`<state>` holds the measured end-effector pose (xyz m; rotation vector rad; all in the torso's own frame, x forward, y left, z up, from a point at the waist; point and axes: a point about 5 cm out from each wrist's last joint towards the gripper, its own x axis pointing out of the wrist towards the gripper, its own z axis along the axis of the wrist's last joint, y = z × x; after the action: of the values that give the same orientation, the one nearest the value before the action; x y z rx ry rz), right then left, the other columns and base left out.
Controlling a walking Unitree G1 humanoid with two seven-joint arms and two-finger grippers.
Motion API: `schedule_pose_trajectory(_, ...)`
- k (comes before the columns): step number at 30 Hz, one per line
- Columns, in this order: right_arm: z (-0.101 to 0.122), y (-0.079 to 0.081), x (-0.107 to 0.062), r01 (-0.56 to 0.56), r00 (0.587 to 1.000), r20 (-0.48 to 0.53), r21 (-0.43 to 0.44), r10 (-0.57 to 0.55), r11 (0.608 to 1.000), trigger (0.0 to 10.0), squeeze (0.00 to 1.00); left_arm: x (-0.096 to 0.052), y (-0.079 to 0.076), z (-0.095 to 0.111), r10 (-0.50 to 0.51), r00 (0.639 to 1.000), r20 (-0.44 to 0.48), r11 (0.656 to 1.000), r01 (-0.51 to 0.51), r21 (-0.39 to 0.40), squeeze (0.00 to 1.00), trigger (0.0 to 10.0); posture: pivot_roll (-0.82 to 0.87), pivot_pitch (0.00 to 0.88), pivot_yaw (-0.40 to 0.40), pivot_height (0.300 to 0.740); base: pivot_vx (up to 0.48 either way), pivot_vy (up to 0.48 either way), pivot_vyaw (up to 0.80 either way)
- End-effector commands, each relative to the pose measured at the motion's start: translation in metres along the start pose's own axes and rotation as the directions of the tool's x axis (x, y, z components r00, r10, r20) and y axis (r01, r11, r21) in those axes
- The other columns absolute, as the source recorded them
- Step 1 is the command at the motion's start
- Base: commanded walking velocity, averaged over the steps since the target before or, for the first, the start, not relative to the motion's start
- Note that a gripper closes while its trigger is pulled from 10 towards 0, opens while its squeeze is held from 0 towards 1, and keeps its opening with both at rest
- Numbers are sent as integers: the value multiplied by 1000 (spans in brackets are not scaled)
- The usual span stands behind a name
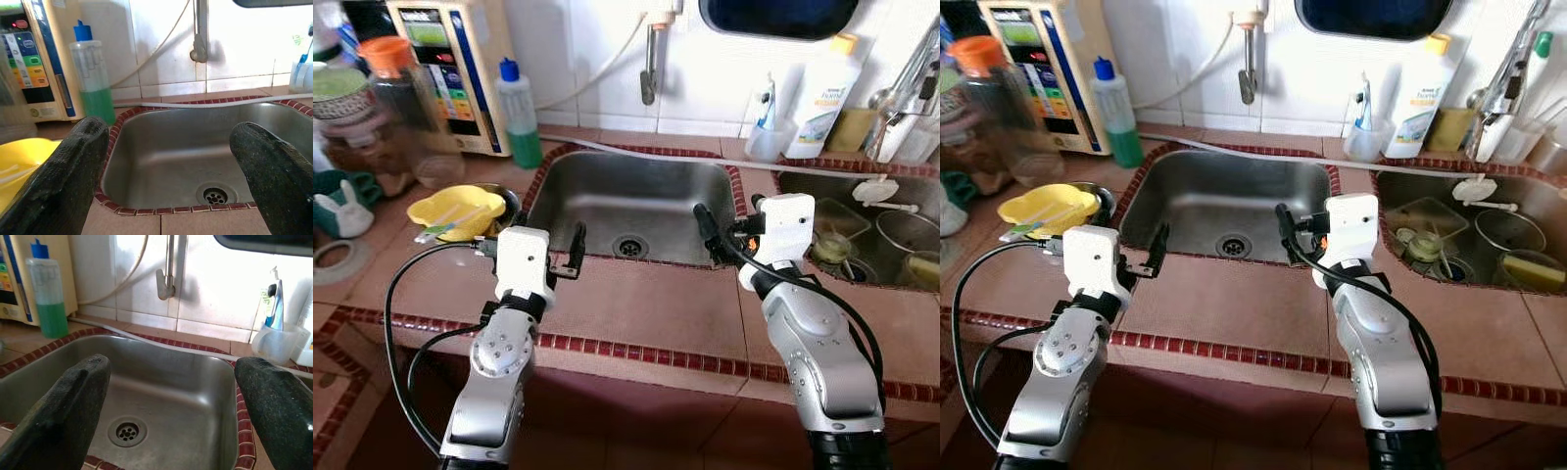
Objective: Kitchen organization
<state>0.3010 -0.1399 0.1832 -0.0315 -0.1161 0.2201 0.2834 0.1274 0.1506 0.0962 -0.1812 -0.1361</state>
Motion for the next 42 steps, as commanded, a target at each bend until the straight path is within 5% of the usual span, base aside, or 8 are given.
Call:
schedule_pose_trajectory(1,3,0,0,-4,1000,14,-3,4,1000,10000,0,0,1,3,0,1000,11,1000,0,6,0,10000,-27,47,26,740,0,0,0)
schedule_pose_trajectory(37,3,3,0,-22,1000,14,6,22,1000,10000,0,1,6,1,67,998,4,997,-67,40,0,10000,-25,48,23,740,28,0,0)
schedule_pose_trajectory(42,15,24,1,-192,981,43,165,187,967,10000,0,5,25,2,157,988,10,983,-157,94,0,10000,-28,53,22,740,0,0,0)
